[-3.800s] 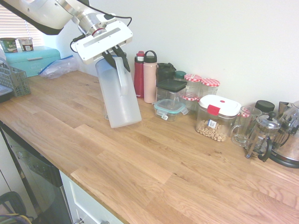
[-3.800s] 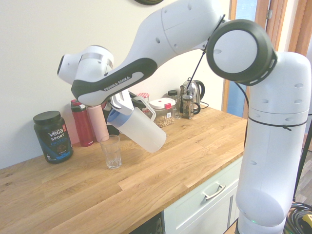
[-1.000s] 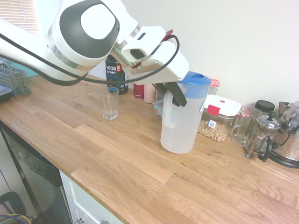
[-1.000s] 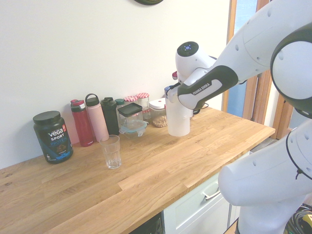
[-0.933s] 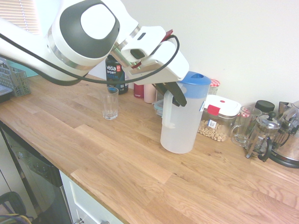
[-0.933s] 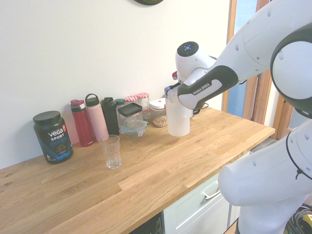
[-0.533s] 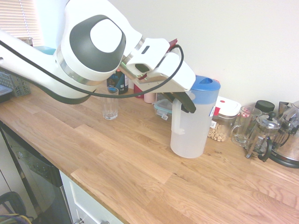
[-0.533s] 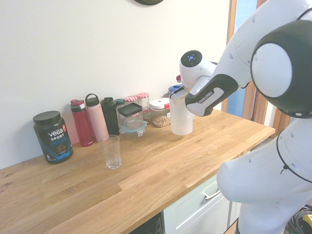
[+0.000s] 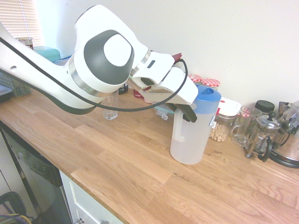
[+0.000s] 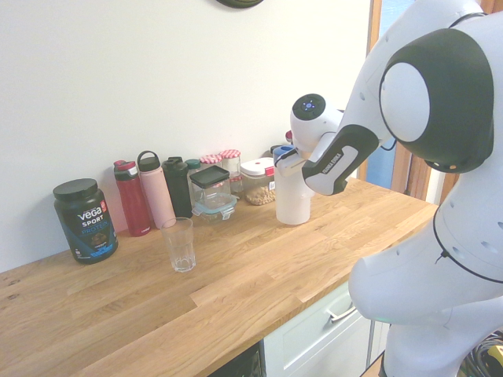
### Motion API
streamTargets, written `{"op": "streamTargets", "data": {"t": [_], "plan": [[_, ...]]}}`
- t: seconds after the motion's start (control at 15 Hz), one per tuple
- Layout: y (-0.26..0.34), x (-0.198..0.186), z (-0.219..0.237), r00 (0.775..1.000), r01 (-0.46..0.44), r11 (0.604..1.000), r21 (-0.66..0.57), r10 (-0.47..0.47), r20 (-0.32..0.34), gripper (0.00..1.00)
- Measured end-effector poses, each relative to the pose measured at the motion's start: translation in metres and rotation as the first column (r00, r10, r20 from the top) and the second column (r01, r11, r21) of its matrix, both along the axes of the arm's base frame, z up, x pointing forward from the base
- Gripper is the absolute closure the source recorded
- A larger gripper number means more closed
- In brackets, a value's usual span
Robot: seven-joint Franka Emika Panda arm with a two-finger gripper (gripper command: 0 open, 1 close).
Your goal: Pour me some water
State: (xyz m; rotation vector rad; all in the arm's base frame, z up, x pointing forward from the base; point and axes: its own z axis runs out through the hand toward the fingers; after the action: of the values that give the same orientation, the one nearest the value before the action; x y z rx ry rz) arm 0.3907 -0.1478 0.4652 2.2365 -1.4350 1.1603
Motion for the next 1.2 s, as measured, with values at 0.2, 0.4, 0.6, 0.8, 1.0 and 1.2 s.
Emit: {"op": "streamTargets", "data": {"t": [0.2, 0.4, 0.6, 0.8, 1.0, 1.2], "plan": [[0.001, 0.002, 0.001, 1.000, 0.002, 1.000, 0.003, -0.002, 0.005, 0.00], [0.000, 0.003, 0.000, 1.000, 0.003, 1.000, 0.005, -0.003, 0.003, 0.00], [-0.002, 0.004, -0.003, 1.000, 0.012, 1.000, 0.026, -0.012, 0.004, 0.00], [-0.004, 0.003, -0.007, 1.000, -0.007, 0.995, 0.097, 0.008, -0.016, 0.00], [-0.007, -0.001, -0.005, 0.997, -0.037, 0.978, 0.207, 0.051, -0.061, 0.00], [-0.015, -0.011, 0.003, 0.991, -0.046, 0.950, 0.309, 0.083, -0.106, 0.00]]}}
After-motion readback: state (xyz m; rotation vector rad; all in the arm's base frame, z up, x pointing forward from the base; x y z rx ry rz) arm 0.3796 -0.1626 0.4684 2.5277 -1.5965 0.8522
